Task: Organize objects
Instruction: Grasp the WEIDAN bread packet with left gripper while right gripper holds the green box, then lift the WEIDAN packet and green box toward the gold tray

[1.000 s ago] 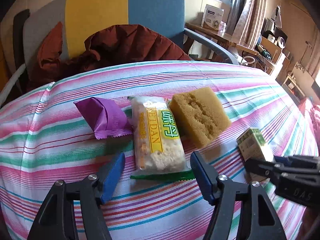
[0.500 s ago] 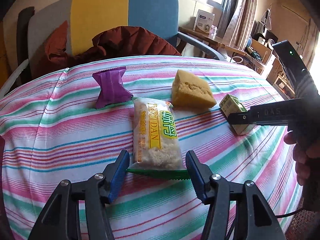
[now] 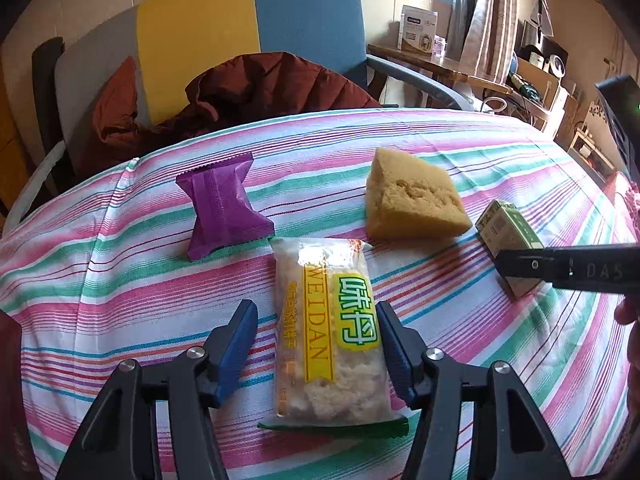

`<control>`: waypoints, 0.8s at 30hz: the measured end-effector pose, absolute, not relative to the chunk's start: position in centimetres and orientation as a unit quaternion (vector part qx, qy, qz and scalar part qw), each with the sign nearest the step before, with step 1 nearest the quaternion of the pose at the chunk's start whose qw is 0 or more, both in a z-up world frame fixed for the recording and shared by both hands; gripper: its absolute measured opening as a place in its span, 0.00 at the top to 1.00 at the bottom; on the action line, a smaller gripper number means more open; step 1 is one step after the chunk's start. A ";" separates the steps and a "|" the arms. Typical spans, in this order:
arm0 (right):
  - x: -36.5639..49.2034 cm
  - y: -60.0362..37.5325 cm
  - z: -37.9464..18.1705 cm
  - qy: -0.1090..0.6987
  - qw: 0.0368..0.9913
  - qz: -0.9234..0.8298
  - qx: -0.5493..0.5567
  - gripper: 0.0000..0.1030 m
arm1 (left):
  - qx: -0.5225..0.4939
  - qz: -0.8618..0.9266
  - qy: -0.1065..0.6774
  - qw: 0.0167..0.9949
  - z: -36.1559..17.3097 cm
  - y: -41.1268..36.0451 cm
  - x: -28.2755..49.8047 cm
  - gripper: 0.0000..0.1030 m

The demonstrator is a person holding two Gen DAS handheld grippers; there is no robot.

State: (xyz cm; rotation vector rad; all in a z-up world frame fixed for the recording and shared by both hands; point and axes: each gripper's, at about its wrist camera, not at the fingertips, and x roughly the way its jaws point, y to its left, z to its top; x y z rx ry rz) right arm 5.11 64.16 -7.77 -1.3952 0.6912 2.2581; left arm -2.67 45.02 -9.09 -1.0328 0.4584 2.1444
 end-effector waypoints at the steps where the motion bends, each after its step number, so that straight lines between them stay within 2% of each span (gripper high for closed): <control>1: 5.1 64.0 -7.8 0.243 0.199 0.808 -0.499 0.69 | -0.396 0.829 0.182 0.351 -9.1 45.0 -2.5 0.45; 4: 4.4 63.9 -8.2 0.232 0.201 0.811 -0.499 0.70 | -0.392 0.829 0.182 0.356 -9.1 44.6 -2.2 0.46; 6: 4.3 63.9 -8.3 0.232 0.202 0.812 -0.496 0.70 | -0.389 0.830 0.174 0.359 -9.0 44.0 -2.0 0.57; 24: 5.0 60.3 -6.1 0.174 0.208 0.846 -0.460 0.70 | -0.373 0.852 0.100 0.354 -8.1 35.7 0.1 0.58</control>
